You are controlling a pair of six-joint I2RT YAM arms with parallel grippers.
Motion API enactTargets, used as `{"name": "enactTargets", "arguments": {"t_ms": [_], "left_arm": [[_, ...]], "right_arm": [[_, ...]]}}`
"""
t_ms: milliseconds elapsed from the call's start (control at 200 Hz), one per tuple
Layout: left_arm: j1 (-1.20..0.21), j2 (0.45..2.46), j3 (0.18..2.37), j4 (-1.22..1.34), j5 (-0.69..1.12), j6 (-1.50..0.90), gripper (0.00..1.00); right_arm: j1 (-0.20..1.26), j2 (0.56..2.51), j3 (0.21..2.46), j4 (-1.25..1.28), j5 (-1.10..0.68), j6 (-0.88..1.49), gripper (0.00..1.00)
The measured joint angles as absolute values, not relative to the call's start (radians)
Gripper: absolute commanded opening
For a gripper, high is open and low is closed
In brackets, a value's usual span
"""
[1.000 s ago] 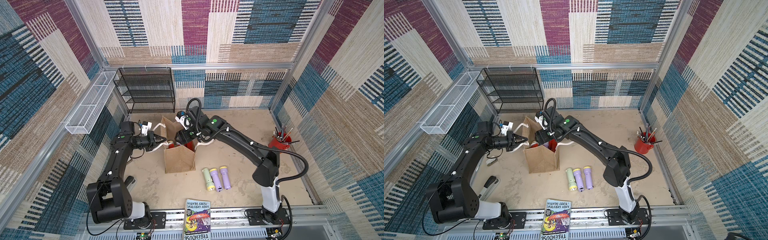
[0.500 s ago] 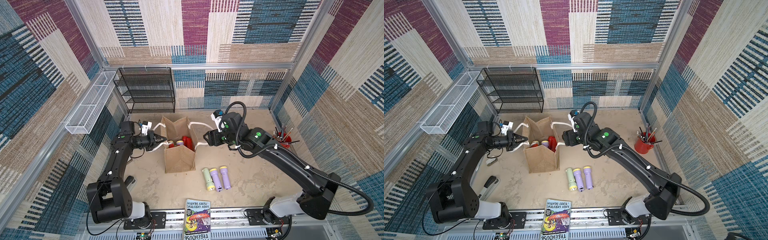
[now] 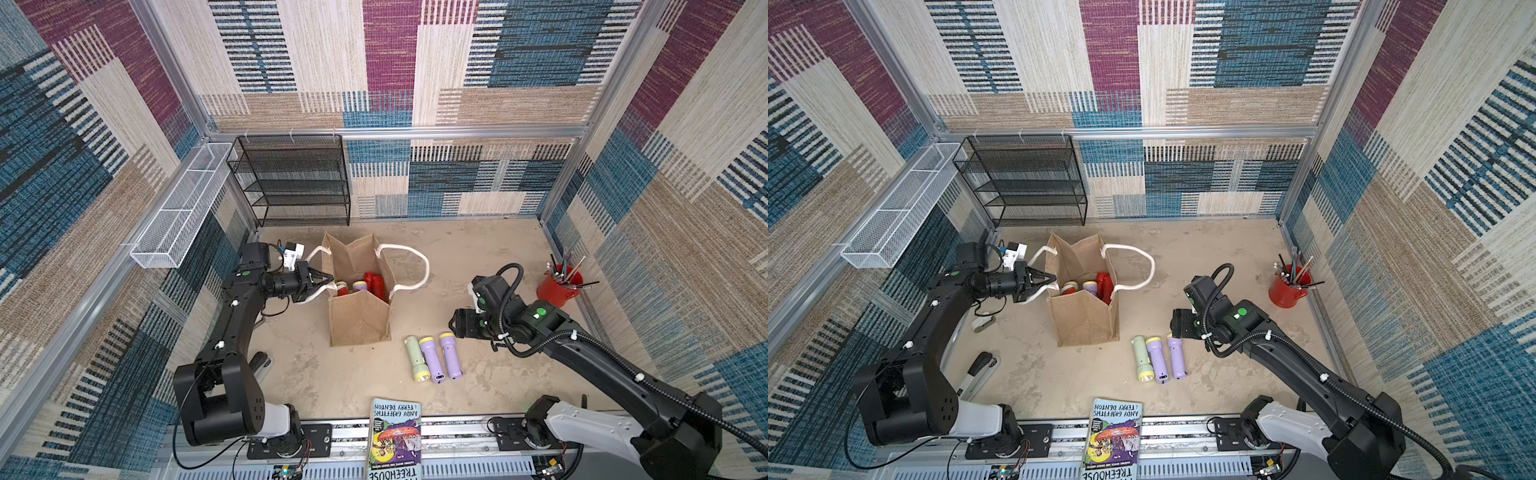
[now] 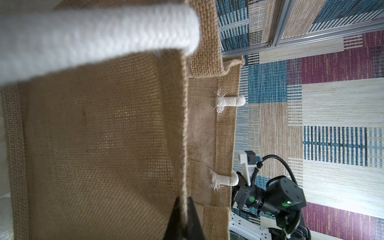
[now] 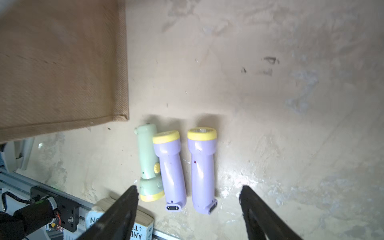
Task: Put the flashlights into the tote bags
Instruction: Pick up the flashlight from the center of the board.
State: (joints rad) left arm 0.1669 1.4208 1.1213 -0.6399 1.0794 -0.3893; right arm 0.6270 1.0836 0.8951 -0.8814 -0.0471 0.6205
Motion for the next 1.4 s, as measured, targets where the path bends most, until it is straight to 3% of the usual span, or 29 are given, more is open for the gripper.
{"name": "enactTargets", "arguments": {"t_ms": [120,601,1402], "left_arm": [[0.165,1.421,1.121,-0.64,1.079,-0.389,0.0],[0.165,1.421,1.121,-0.64,1.079,-0.389,0.0],[0.165,1.425,1.123,-0.64,1.079,-0.389,0.0]], "right_arm": [[0.627,1.069,0.799,-0.885,-0.091,0.67,0.73],[0.683,1.164,0.709,-0.83,-0.131,0.72,0.73],[0.752,1.364,0.718,-0.757,-0.094,0.651,0.67]]}}
